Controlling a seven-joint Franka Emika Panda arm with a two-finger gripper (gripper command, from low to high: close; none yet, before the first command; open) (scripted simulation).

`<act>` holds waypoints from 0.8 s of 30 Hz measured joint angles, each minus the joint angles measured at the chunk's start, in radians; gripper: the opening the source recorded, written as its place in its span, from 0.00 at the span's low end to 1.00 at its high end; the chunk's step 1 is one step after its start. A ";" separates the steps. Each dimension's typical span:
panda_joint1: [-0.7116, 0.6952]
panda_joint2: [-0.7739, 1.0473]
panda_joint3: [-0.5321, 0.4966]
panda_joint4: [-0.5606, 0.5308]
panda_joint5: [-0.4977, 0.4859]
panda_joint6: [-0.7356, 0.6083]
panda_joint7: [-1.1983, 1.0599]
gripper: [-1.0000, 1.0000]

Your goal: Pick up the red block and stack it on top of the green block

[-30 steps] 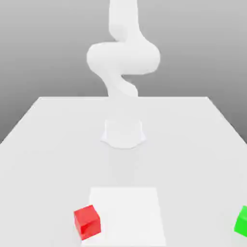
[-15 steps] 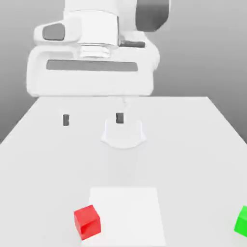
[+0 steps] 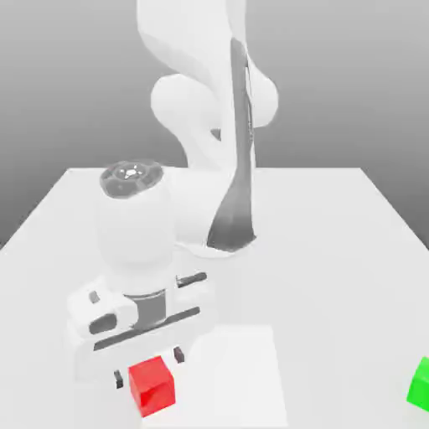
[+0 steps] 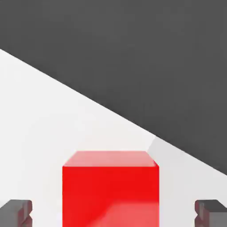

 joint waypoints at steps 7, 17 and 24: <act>0.003 -0.015 -0.004 -0.003 -0.008 -0.014 0.006 0.00; 0.188 -0.139 0.096 0.068 -0.138 -0.211 0.099 0.00; 0.377 -0.095 0.247 0.166 -0.203 -0.264 0.148 0.00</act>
